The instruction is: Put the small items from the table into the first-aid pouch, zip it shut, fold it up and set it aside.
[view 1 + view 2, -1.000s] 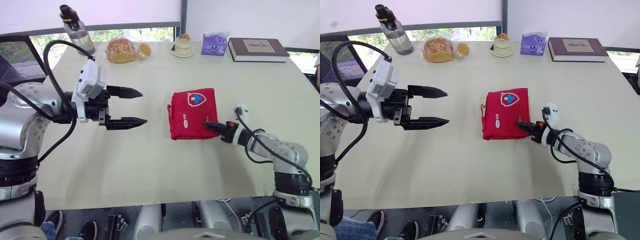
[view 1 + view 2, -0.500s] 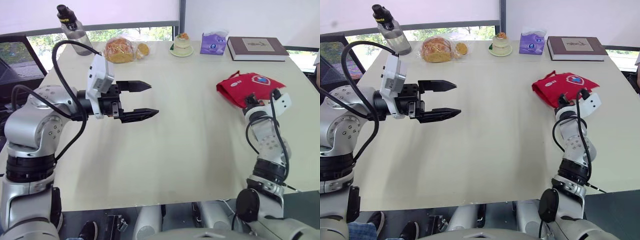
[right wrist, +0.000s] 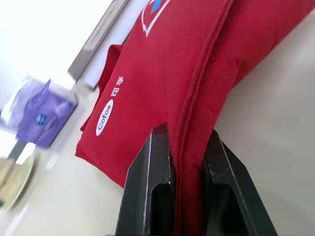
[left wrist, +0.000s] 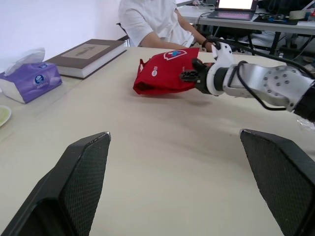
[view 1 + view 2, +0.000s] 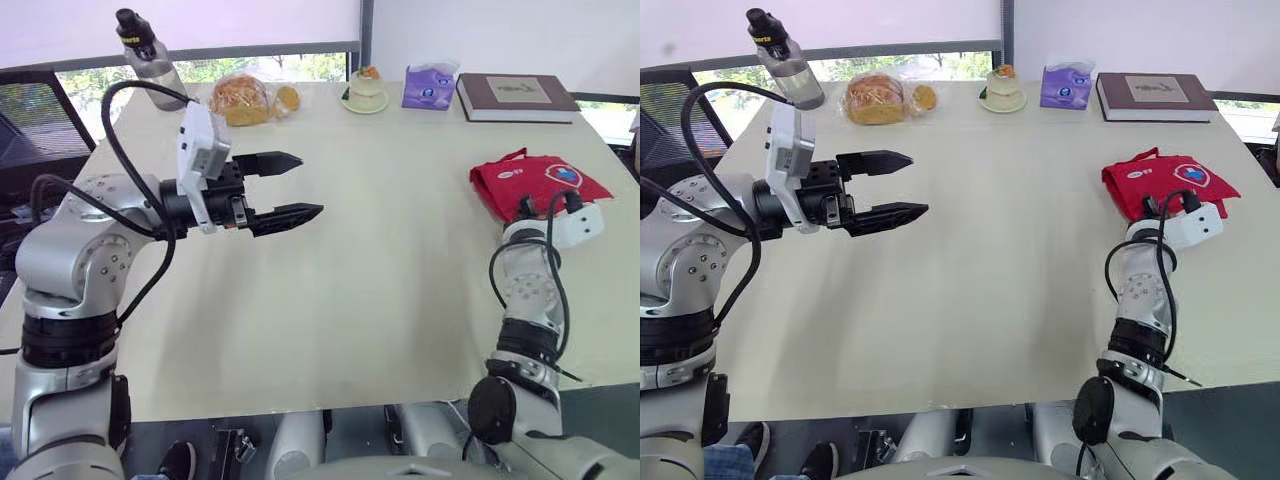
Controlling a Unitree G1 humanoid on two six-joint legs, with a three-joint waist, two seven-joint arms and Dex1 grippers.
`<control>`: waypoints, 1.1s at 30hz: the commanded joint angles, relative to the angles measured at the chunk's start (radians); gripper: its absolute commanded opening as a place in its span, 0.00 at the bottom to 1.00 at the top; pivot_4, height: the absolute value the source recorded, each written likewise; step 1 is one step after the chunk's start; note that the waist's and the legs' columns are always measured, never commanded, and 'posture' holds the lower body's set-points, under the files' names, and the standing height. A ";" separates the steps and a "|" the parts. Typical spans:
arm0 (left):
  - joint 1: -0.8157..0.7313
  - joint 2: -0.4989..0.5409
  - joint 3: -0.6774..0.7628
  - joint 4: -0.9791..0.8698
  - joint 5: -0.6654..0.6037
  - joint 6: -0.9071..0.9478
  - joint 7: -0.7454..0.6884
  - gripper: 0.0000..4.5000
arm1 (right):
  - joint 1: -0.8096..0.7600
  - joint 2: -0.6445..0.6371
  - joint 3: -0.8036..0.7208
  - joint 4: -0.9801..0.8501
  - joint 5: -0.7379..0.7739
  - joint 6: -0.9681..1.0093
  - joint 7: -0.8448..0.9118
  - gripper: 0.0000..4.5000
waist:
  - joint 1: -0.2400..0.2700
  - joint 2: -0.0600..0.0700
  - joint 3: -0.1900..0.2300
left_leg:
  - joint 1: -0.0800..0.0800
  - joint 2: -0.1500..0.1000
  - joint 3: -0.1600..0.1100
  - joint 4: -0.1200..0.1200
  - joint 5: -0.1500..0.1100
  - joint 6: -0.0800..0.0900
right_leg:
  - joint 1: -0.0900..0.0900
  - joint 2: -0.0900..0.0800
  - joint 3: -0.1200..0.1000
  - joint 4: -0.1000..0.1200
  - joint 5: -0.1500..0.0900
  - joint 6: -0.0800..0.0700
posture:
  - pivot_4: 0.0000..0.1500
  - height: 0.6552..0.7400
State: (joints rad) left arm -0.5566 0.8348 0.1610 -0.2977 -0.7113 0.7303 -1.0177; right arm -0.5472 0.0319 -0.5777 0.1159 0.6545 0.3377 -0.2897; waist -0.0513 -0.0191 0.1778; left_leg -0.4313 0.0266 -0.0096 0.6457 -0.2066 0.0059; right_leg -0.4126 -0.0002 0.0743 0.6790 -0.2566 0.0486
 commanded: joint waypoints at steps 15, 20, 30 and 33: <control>0.241 0.018 0.035 -0.096 0.014 -0.091 -0.022 1.00 | 0.492 -0.516 0.333 -0.480 0.031 0.331 0.594 0.99 | -0.003 0.001 0.000 | 0.000 0.000 0.002 -0.001 0.000 0.000 | 0.000 0.000 0.002 -0.001 -0.001 0.001 | 1.00 1.00; 0.422 -0.007 0.022 -0.079 0.144 -0.230 0.003 1.00 | 0.603 -0.657 0.384 -0.489 -0.101 0.058 0.888 0.99 | -0.006 0.001 0.000 | 0.003 0.000 0.004 -0.001 0.000 0.000 | 0.001 0.000 0.003 -0.001 -0.004 0.002 | 1.00 1.00; 0.724 -0.147 0.027 -0.145 0.297 -0.346 0.205 1.00 | 0.721 -0.676 0.250 -0.389 -0.070 -0.210 1.206 0.99 | 0.017 -0.001 -0.001 | 0.001 0.003 0.005 0.003 -0.001 0.001 | 0.001 -0.002 0.003 -0.002 -0.004 0.001 | 1.00 1.00; 0.778 -0.176 0.023 -0.171 0.325 -0.374 0.235 1.00 | 0.749 -0.671 0.212 -0.380 -0.048 -0.219 1.234 0.99 | 0.018 -0.001 -0.001 | 0.002 0.003 0.004 0.003 -0.001 0.001 | 0.001 -0.002 0.003 -0.001 -0.004 0.001 | 1.00 1.00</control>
State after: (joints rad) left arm 0.2117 0.6646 0.1752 -0.4104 -0.3965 0.3931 -0.8019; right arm 0.1904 -0.6348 -0.3220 -0.2503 0.5738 0.1467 0.9183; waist -0.0330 -0.0196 0.1769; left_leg -0.4296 0.0300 -0.0058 0.6491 -0.2073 0.0071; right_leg -0.4113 -0.0024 0.0765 0.6781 -0.2608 0.0487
